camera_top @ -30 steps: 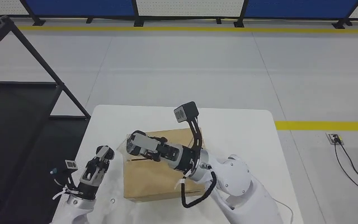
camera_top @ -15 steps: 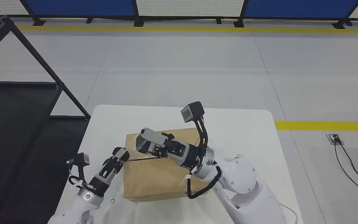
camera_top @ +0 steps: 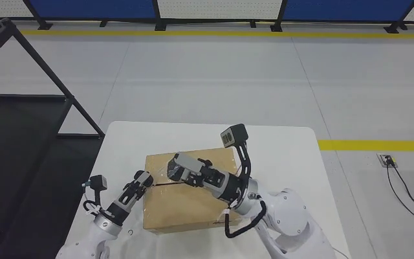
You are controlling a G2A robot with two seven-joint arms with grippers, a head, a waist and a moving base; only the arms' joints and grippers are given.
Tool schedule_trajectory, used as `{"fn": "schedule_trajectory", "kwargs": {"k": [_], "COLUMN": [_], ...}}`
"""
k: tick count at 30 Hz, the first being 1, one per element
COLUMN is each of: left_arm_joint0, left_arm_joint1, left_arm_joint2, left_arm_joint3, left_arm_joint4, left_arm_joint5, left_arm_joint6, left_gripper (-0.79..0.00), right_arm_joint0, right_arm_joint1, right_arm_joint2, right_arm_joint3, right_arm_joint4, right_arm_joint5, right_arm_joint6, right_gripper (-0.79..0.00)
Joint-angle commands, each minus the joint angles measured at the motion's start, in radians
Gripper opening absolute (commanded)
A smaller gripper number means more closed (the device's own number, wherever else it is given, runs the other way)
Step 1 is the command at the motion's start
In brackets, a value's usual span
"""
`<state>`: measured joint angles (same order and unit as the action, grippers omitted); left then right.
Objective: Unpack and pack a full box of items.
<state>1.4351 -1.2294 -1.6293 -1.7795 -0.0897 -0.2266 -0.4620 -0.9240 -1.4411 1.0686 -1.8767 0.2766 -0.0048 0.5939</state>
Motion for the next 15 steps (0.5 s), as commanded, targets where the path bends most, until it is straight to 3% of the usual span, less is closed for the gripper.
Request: {"fn": "schedule_trajectory", "kwargs": {"k": [1,15], "left_arm_joint0": [0.002,-0.002], "left_arm_joint1": [0.001,0.010], "left_arm_joint2": [-0.001,-0.010], "left_arm_joint3": [-0.001,-0.012], "left_arm_joint4": [-0.003,-0.030], "left_arm_joint5": [-0.001,0.010], "left_arm_joint6": [-0.007,-0.045], "left_gripper": [-0.785,-0.785], "right_arm_joint0": [-0.016,-0.125], "right_arm_joint1": [0.003,0.024], "right_arm_joint2": [0.006,0.071], "right_arm_joint3": [-0.017,-0.119], "right_arm_joint4": [-0.011,-0.057], "right_arm_joint5": [0.013,0.109], "right_arm_joint6": [-0.006,-0.028], "right_gripper": [0.000,0.000]}}
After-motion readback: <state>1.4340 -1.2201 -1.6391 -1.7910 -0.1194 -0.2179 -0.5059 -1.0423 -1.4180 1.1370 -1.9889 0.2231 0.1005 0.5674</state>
